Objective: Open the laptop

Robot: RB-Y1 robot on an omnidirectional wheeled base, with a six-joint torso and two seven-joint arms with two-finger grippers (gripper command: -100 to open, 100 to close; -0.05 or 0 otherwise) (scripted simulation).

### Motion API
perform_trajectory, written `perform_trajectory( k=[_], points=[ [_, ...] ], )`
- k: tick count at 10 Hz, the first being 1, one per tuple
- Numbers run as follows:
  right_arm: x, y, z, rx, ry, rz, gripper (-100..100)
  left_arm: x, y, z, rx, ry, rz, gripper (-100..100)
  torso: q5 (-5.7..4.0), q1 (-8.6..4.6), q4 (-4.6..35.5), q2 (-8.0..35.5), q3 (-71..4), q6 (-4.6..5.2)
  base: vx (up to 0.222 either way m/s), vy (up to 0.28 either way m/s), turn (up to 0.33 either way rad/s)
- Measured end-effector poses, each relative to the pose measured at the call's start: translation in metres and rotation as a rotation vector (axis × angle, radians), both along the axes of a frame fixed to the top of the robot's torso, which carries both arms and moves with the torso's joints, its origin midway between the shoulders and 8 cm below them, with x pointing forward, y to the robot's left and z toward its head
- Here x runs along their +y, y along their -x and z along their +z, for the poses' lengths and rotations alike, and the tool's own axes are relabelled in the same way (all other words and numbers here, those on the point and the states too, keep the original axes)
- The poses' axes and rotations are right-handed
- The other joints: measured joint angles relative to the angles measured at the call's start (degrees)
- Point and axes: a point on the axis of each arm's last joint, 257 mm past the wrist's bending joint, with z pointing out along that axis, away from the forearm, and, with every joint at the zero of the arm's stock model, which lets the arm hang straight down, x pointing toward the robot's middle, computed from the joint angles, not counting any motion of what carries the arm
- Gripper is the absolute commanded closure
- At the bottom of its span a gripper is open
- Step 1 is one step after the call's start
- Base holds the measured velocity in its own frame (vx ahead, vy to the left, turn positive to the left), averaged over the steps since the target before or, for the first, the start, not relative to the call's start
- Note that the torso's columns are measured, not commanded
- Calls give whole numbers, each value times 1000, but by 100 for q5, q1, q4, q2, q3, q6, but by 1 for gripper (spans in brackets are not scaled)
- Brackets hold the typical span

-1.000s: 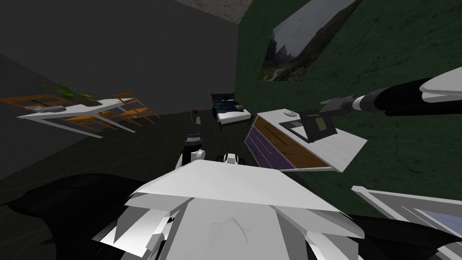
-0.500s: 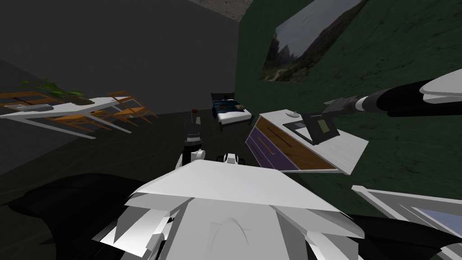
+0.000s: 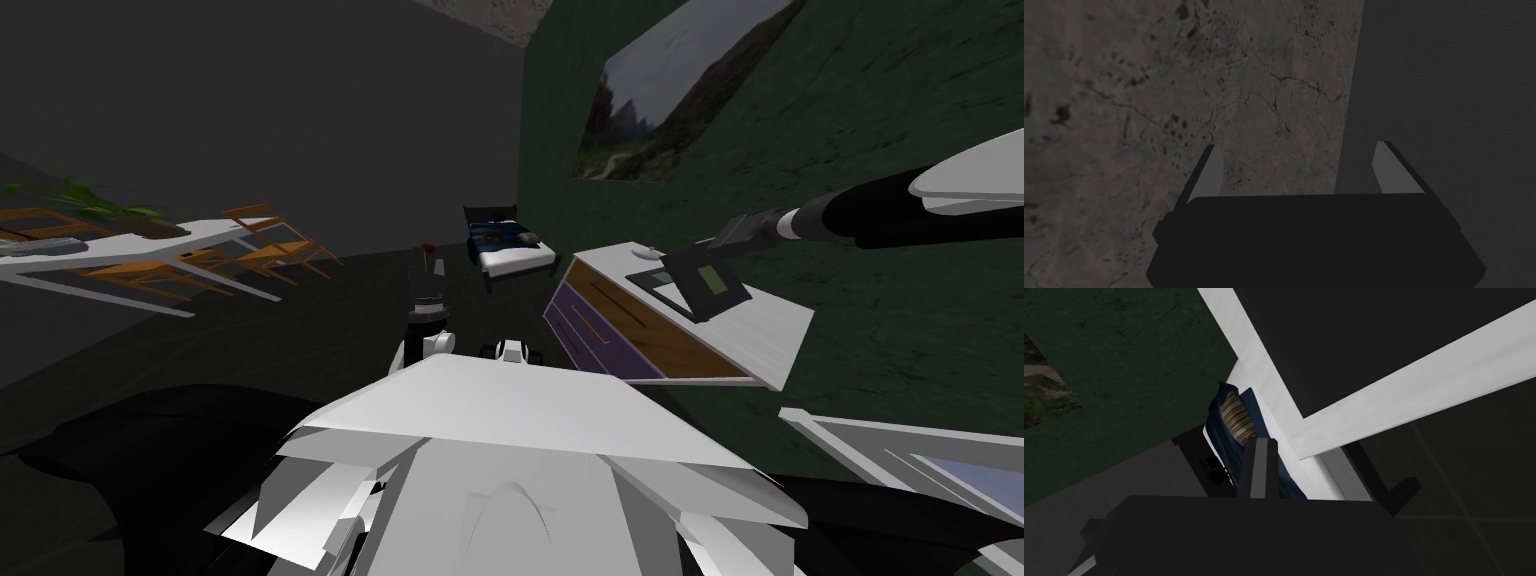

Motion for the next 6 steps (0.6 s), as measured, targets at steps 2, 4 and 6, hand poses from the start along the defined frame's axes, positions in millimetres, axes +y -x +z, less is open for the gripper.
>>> perform_trajectory(
  k=[2, 4, 6],
  points=[
    [12, -5, 13, 0, -3, 10, -100, 0, 0, 0, 0, 0, 0, 0, -5, -4, 6, 18, 14, 0, -6, -53, -55],
    [26, -11, 28, -2, -3, 23, -100, 0, 0, 0, 0, 0, 0, 0, 1, 12, 0, -1, 1, -1, 1, -47, -62],
    [38, -15, 36, 1, -5, 29, 0, 0, 0, 0, 0, 0, 0, 0, 2, 19, -5, -11, -5, -2, 2, -10, -6]
  ],
)
